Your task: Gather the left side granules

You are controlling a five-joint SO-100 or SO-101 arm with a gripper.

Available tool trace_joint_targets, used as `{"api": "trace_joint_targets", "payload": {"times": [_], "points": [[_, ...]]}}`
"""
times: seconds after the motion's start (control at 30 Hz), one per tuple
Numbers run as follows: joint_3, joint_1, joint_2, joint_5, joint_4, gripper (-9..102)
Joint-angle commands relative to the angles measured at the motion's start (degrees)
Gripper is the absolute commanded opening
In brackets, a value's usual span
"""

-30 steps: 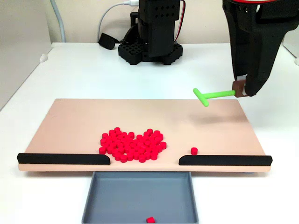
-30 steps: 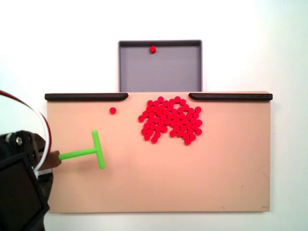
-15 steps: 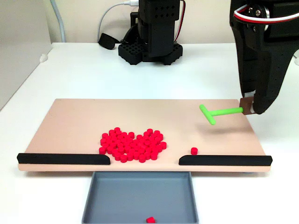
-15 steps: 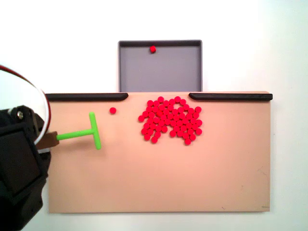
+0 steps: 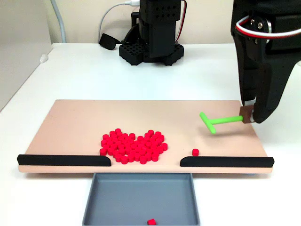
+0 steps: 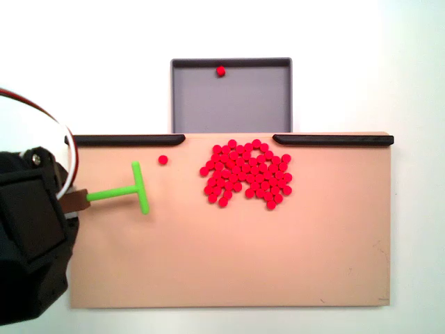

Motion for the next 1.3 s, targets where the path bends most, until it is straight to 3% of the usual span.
{"api": "trace_joint_targets", "payload": {"times": [0.0,1.27], "points": [[-4.4,0.1,-0.4,0.6,-0.2,0],[-7.6,0.7,-5.0,2.9,0.5,0]]}}
